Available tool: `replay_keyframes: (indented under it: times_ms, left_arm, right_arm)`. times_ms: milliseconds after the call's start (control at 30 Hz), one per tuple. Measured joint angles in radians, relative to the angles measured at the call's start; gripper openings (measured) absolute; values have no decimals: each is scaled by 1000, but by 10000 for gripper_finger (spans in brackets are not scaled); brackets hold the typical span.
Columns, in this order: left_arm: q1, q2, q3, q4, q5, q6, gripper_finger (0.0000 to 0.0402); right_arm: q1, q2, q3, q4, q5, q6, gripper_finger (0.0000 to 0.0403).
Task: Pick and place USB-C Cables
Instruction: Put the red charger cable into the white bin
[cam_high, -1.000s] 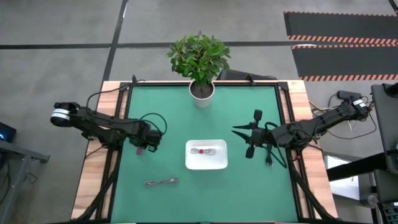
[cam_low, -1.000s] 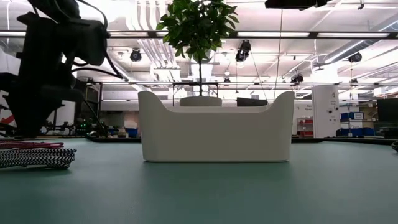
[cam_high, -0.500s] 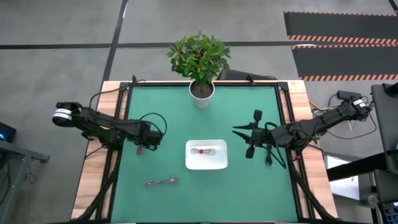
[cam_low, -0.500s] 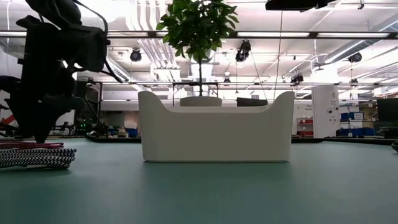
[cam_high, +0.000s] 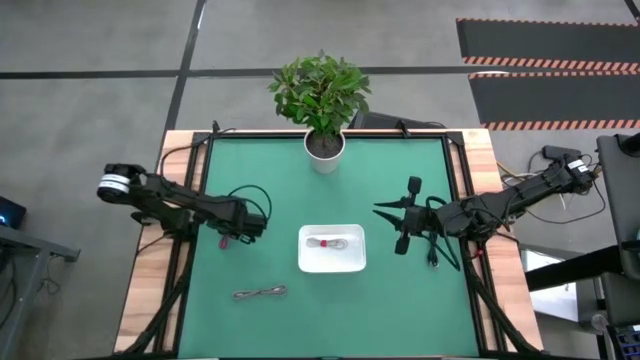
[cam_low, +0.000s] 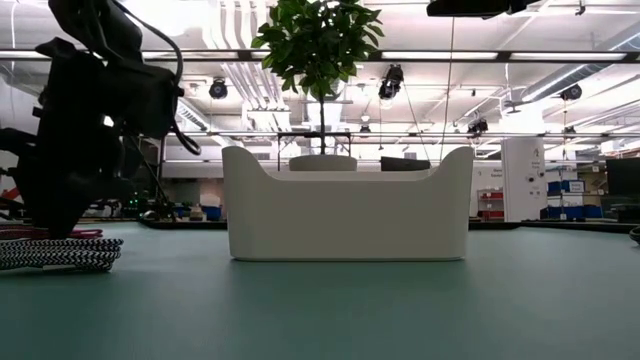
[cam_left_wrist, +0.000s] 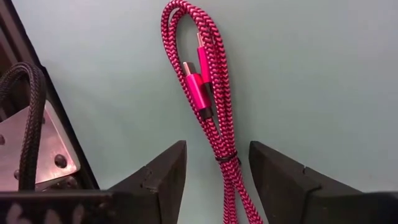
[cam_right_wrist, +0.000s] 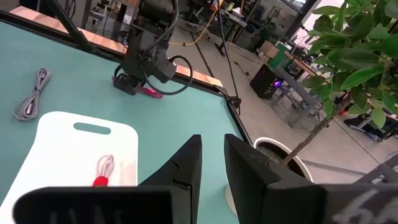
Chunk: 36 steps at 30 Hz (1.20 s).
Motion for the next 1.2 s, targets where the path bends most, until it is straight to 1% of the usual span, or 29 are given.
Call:
replay_keyframes:
  times_ms: [167, 267, 400, 633, 733, 967, 1100, 1200]
  left_arm:
    - [0, 13, 0, 7, -2, 0, 160]
    - [0, 11, -1, 13, -4, 0, 148]
    - [0, 8, -1, 26, -3, 0, 113]
    - [0, 8, -2, 56, 0, 0, 33]
    - [0, 8, -2, 61, -1, -1, 11]
    - [-1, 7, -2, 66, -22, -2, 13]
    - [-2, 8, -5, 80, -96, -2, 13]
    - [-1, 8, -5, 84, -103, -2, 13]
  right_arm:
    - [0, 0, 0, -4, 0, 0, 59]
    - [0, 0, 0, -12, 0, 8, 59]
    - [0, 0, 0, -16, 0, 8, 59]
    - [0, 0, -1, -26, 0, 16, 59]
    - [0, 0, -1, -26, 0, 16, 59]
    - [0, 0, -1, -43, 0, 18, 59]
    - [0, 0, -2, -44, 0, 19, 59]
    - [0, 0, -2, -47, 0, 28, 59]
